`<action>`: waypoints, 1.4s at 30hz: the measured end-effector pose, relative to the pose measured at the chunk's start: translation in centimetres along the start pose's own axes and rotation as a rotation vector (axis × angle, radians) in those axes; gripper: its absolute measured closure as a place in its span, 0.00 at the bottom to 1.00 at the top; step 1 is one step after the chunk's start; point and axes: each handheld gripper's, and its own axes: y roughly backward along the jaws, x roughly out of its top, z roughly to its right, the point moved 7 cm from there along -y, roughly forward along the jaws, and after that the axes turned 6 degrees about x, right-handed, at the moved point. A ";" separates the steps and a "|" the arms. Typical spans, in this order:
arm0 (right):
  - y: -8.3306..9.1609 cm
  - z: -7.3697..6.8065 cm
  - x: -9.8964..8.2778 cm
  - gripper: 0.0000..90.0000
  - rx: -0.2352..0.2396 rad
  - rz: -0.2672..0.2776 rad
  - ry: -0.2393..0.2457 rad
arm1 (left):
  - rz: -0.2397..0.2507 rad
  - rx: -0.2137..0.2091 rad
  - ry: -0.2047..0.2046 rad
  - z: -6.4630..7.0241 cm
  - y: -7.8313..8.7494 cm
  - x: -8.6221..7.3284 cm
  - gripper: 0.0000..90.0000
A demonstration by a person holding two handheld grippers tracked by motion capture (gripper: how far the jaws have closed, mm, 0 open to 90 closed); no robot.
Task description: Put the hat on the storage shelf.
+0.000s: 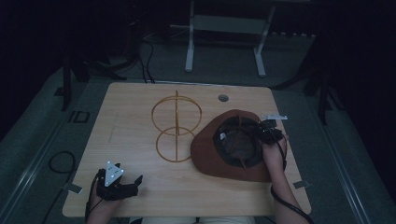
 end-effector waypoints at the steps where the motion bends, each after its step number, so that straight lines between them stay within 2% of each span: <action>1: 0.4 -0.1 0.2 0.95 0.007 0.011 0.000 | 0.001 -0.007 0.001 0.0 0.1 0.1 0.07; 8: 3.2 -0.8 1.5 0.95 0.043 0.098 -0.014 | 0.009 -0.032 0.000 0.6 0.6 0.8 0.07; 13: 5.6 -1.2 2.1 0.95 0.066 0.159 -0.016 | 0.006 -0.056 -0.034 1.4 0.9 1.5 0.07; 15: 6.6 -1.2 2.1 0.95 0.078 0.188 -0.033 | 0.009 -0.070 -0.040 1.9 1.2 1.9 0.07; 18: 7.5 -1.3 2.2 0.95 0.077 0.212 -0.024 | 0.022 -0.082 -0.052 2.5 1.4 2.5 0.07; 19: 7.9 -1.3 2.3 0.95 0.078 0.224 -0.023 | 0.031 -0.092 -0.071 3.1 1.6 3.2 0.07; 23: 9.3 -1.2 2.4 0.95 0.085 0.255 -0.035 | 0.050 -0.116 -0.094 4.5 1.6 4.4 0.07; 32: 10.4 -1.5 1.5 0.95 0.089 0.276 -0.033 | 0.050 -0.177 -0.154 8.0 0.8 7.0 0.09; 39: 10.9 -1.9 0.6 0.95 0.090 0.279 -0.032 | 0.062 -0.225 -0.181 10.6 0.3 9.8 0.09; 42: 11.0 -2.0 0.3 0.95 0.090 0.283 -0.038 | 0.062 -0.264 -0.187 11.9 -0.1 10.9 0.09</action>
